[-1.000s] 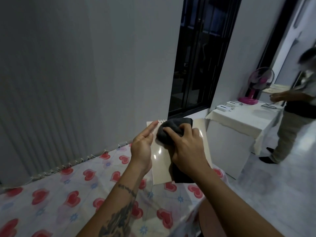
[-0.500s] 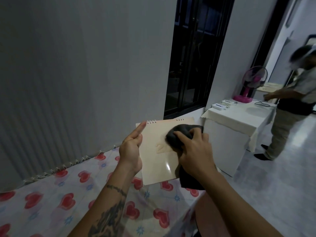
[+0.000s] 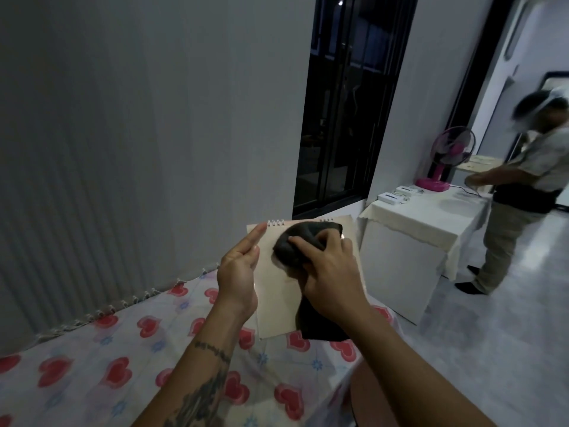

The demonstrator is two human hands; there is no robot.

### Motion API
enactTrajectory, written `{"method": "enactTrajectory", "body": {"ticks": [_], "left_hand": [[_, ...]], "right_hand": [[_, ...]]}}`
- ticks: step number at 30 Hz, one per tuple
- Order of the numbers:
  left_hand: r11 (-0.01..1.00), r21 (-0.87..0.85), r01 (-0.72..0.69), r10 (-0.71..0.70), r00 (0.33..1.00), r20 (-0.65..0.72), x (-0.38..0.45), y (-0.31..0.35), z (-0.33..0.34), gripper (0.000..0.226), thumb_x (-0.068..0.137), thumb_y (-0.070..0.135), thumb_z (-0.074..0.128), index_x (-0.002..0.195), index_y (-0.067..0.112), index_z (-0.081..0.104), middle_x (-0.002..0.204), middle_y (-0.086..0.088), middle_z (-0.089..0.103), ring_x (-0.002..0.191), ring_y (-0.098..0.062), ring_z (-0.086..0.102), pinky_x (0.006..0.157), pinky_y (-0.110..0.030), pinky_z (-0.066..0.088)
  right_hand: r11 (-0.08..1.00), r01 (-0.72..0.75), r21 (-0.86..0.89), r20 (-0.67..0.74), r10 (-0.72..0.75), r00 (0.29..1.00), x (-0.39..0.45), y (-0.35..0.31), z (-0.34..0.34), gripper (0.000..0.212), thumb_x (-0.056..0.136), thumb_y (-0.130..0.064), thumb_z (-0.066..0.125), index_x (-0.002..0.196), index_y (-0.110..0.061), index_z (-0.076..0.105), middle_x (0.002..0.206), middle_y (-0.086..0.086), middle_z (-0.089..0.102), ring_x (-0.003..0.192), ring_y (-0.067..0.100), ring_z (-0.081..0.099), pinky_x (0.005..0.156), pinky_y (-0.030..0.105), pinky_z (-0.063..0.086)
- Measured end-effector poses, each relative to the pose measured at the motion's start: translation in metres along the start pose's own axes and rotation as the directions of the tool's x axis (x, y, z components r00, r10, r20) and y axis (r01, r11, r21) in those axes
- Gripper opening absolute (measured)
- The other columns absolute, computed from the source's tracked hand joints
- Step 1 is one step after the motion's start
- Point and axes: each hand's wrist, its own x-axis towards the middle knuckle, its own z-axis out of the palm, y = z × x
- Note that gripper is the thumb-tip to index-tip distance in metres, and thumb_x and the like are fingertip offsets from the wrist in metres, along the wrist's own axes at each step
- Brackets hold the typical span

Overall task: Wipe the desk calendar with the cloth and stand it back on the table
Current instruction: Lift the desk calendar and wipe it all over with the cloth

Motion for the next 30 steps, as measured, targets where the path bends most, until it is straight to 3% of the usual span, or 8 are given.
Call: {"method": "enactTrajectory", "body": {"ticks": [3,8,10,14,17,20,26,30], "left_hand": [[0.998,-0.041,0.046,-0.047,0.999,-0.011,0.0,0.0,-0.006,0.049,0.102,0.004,0.038,0.106,0.033,0.077,0.126,0.004,0.068,0.11,-0.016,0.066,0.092,-0.034,0.055],[0.995,-0.057,0.076,-0.079,0.995,-0.059,0.0,0.0,-0.018,0.046,0.103,0.008,0.038,0.107,0.034,0.077,0.122,0.005,0.071,0.109,-0.025,0.067,0.09,-0.045,0.056],[0.993,-0.076,0.089,-0.095,0.992,-0.085,0.002,0.001,-0.018,0.048,0.103,0.008,0.038,0.104,0.035,0.078,0.12,0.002,0.072,0.103,-0.024,0.069,0.081,-0.042,0.059],[0.986,-0.122,0.116,-0.134,0.979,-0.151,0.009,0.003,-0.016,0.052,0.102,0.006,0.038,0.093,0.035,0.08,0.131,-0.004,0.064,0.117,-0.027,0.06,0.095,-0.047,0.052],[0.974,-0.176,0.14,-0.171,0.97,-0.171,0.012,0.006,-0.015,0.049,0.101,0.007,0.039,0.092,0.033,0.08,0.116,0.002,0.072,0.095,-0.018,0.069,0.065,-0.031,0.06],[0.96,-0.207,0.191,-0.22,0.967,-0.13,0.013,0.006,-0.014,0.047,0.102,0.009,0.036,0.098,0.029,0.078,0.104,0.005,0.076,0.086,-0.02,0.073,0.057,-0.029,0.058],[0.956,-0.22,0.193,-0.226,0.965,-0.134,0.016,0.011,-0.006,0.045,0.102,0.008,0.037,0.101,0.027,0.078,0.111,0.0,0.073,0.091,-0.025,0.072,0.062,-0.033,0.058],[0.956,-0.239,0.172,-0.221,0.956,-0.193,0.018,0.01,0.002,0.044,0.101,0.01,0.041,0.1,0.03,0.079,0.1,0.007,0.077,0.088,-0.024,0.071,0.058,-0.033,0.058]], "right_hand": [[0.991,-0.137,0.002,-0.013,0.137,0.99,0.002,0.015,0.0,0.058,0.086,-0.034,0.062,0.138,-0.041,0.037,0.131,0.005,0.034,0.109,0.023,0.036,0.09,0.036,0.04],[0.95,-0.31,-0.023,0.005,0.31,0.951,-0.002,0.04,0.001,0.059,0.086,-0.026,0.059,0.14,-0.038,0.038,0.131,0.008,0.035,0.109,0.027,0.036,0.091,0.039,0.041],[0.948,-0.316,-0.036,0.023,0.317,0.948,-0.008,0.044,0.001,0.056,0.088,-0.027,0.058,0.14,-0.038,0.04,0.131,0.008,0.035,0.11,0.026,0.035,0.092,0.038,0.04],[0.977,-0.203,-0.072,0.044,0.206,0.977,-0.034,0.034,0.005,0.053,0.086,-0.023,0.059,0.136,-0.037,0.046,0.125,0.007,0.038,0.104,0.026,0.036,0.083,0.038,0.042],[0.995,-0.092,-0.047,0.074,0.095,0.993,-0.062,0.021,0.01,0.057,0.077,-0.014,0.063,0.129,-0.034,0.055,0.118,0.007,0.045,0.095,0.025,0.04,0.074,0.04,0.047],[0.998,-0.056,-0.019,0.087,0.057,0.995,-0.066,0.024,0.008,0.056,0.076,-0.013,0.064,0.128,-0.034,0.056,0.117,0.006,0.047,0.094,0.024,0.041,0.073,0.04,0.048],[0.956,-0.275,-0.1,0.0,0.277,0.961,-0.042,0.047,-0.006,0.057,0.084,-0.016,0.06,0.137,-0.032,0.047,0.125,0.01,0.04,0.101,0.028,0.037,0.082,0.038,0.042],[0.968,-0.239,-0.079,0.007,0.24,0.971,-0.055,0.025,-0.002,0.061,0.08,-0.013,0.059,0.137,-0.032,0.047,0.125,0.007,0.039,0.102,0.026,0.035,0.081,0.036,0.04]]}}
